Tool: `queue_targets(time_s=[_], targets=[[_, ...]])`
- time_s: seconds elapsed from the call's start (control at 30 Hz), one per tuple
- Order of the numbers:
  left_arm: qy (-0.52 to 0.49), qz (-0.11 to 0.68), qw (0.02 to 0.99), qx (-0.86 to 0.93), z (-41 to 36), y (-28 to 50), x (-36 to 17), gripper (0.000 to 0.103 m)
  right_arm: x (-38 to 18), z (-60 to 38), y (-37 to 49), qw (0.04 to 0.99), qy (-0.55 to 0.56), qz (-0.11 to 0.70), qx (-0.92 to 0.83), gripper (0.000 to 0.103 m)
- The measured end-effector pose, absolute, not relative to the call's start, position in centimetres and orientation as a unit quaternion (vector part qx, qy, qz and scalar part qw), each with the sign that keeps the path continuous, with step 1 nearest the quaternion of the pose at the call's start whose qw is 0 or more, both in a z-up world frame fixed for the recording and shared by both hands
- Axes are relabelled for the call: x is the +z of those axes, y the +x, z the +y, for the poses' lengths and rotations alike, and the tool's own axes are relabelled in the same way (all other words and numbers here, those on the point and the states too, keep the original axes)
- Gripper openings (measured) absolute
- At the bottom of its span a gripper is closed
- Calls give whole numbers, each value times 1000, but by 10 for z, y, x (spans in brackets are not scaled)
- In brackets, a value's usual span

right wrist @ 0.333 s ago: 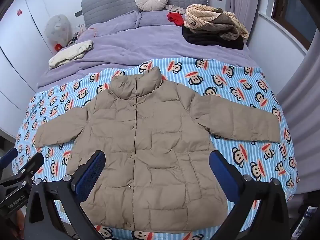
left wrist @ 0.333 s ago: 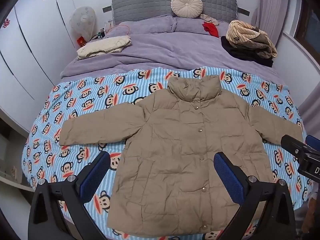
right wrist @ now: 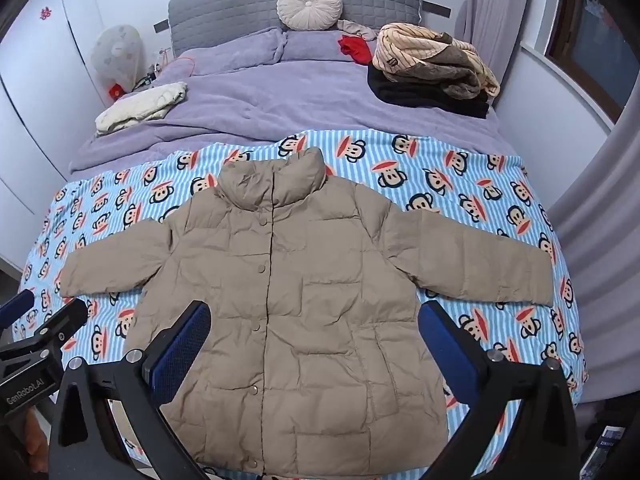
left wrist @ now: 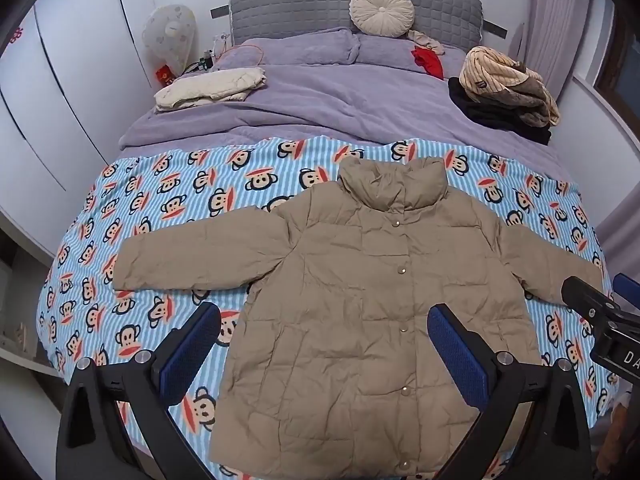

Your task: Fold large clothes

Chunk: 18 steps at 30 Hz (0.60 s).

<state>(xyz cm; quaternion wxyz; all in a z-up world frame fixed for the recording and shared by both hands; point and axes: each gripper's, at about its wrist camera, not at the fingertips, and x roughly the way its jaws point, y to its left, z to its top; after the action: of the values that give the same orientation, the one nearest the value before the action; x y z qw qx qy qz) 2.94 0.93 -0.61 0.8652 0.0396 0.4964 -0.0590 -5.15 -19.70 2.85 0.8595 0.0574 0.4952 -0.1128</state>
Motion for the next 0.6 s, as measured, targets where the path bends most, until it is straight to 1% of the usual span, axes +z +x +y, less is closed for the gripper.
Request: queue_targets(time_s=[0.6], targets=[[50,499,863,-57,1,30,-12,103,22,-191,-43,857,46,500,-114,103]])
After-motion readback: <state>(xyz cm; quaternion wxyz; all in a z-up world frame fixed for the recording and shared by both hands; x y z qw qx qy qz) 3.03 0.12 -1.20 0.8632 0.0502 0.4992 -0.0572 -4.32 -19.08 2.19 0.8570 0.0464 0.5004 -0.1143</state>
